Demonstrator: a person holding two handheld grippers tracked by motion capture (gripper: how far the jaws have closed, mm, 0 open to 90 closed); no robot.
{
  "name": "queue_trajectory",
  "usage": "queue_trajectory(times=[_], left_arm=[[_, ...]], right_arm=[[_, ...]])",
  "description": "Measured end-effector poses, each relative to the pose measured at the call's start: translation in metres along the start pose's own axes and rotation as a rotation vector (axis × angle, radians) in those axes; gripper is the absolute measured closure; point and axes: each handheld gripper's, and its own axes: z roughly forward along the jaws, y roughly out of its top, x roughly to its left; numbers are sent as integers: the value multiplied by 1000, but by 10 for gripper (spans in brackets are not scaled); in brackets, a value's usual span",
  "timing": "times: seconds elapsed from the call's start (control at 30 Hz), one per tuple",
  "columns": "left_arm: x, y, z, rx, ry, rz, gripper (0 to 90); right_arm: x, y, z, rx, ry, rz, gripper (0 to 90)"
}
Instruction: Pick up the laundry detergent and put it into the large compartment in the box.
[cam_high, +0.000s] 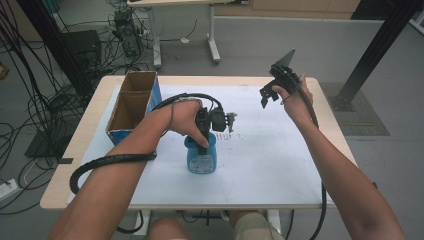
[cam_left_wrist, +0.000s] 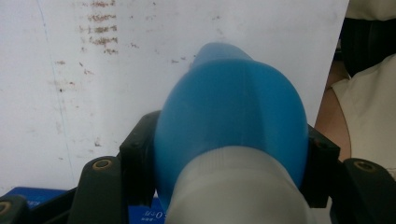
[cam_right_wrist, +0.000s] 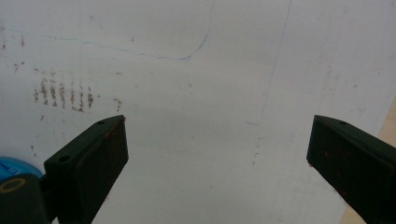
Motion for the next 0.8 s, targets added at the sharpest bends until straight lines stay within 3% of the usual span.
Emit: queue_trajectory(times=[0.8], left_arm=[[1, 3, 0, 11, -2, -1, 374]], right_arm=[[-1, 1, 0, 4, -1, 0, 51]])
